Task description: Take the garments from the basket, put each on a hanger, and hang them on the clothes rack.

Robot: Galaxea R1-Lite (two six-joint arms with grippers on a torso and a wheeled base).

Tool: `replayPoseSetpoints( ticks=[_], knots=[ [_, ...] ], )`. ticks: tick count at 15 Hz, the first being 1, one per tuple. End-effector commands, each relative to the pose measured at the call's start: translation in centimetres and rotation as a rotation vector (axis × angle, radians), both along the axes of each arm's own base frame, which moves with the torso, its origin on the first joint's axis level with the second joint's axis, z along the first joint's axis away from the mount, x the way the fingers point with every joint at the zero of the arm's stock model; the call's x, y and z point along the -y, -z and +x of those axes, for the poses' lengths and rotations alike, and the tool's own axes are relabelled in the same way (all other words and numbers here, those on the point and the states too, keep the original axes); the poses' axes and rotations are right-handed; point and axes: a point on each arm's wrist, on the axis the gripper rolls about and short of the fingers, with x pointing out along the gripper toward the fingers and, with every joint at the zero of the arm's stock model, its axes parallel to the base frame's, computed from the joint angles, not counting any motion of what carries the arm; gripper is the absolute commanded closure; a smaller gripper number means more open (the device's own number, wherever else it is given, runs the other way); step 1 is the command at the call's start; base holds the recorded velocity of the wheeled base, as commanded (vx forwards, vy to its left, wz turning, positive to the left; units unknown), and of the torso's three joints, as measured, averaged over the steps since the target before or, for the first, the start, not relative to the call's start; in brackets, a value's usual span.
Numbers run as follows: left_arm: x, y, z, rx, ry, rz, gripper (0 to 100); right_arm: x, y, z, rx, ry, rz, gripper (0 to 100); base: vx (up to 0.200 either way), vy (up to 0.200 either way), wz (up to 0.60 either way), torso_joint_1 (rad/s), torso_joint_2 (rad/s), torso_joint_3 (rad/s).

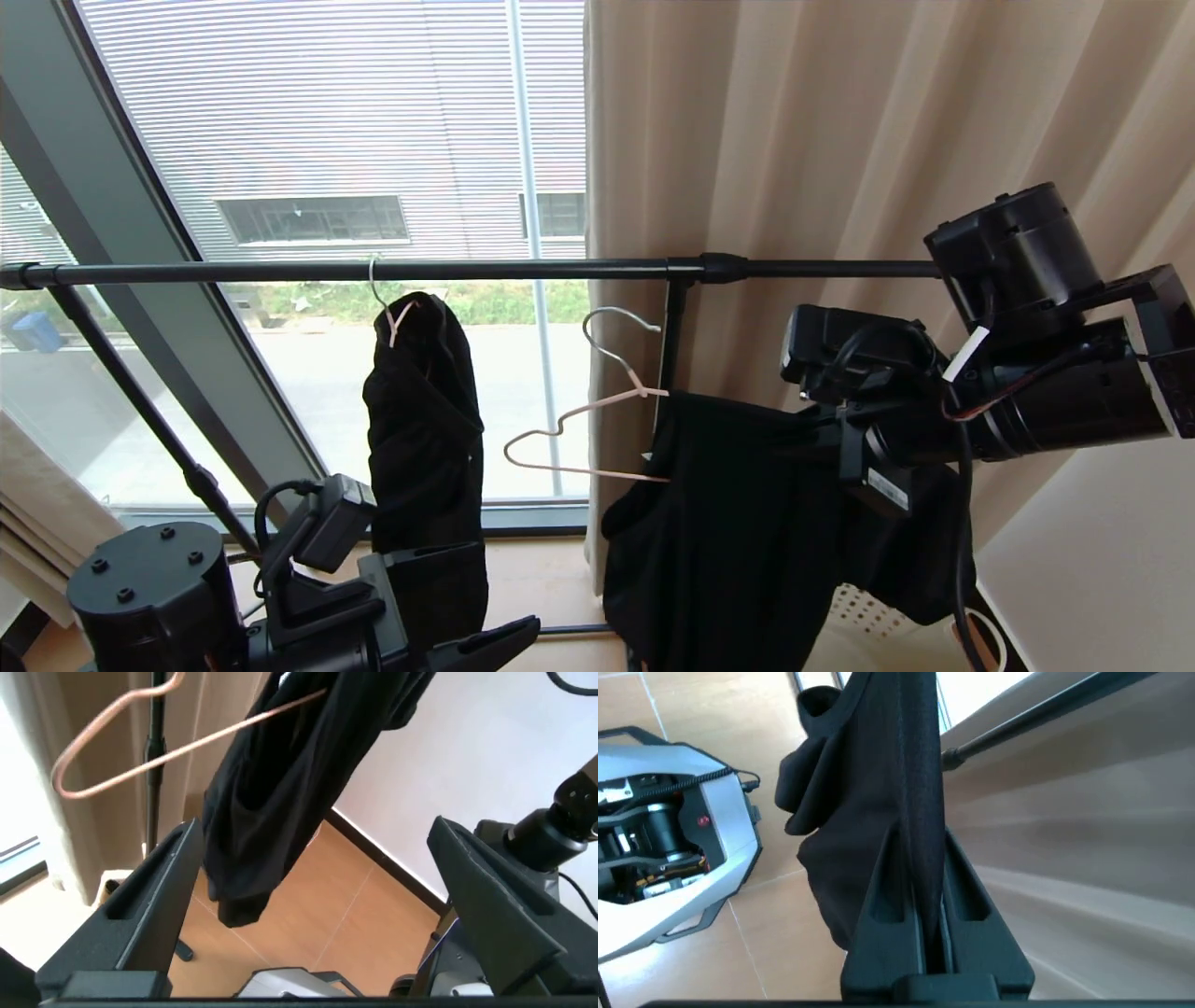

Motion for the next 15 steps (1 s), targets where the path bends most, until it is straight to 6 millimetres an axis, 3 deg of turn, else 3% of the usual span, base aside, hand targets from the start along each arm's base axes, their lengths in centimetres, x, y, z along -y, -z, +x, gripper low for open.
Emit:
replayPoseSetpoints(
  ticks=[1,4,6,15],
  knots=[
    [0.3,1.3,0.4,-0.045,0.000,0.040,0,-0.3,0.4,-0.8,0.000,-0.007,0.006,100,0.000,0.000,0.00,0.000,0.00,0.000],
    [0.8,2.4,1.2,-0.027,-0.070,0.111,0,-0.3,0.2,-1.0,0.018,0.004,0.015,100,0.000,0.000,0.00,0.000,0.00,0.000],
    [1.8,3.3,1.8,-0.023,-0.134,0.155,0,-0.5,-0.1,-2.4,0.002,0.001,0.048,100,0.000,0.000,0.00,0.000,0.00,0.000],
    [3.8,4.0,3.2,0.017,-0.238,0.191,0,-1.1,-0.5,-5.7,-0.030,0.034,0.120,100,0.000,0.000,0.00,0.000,0.00,0.000]
  ],
)
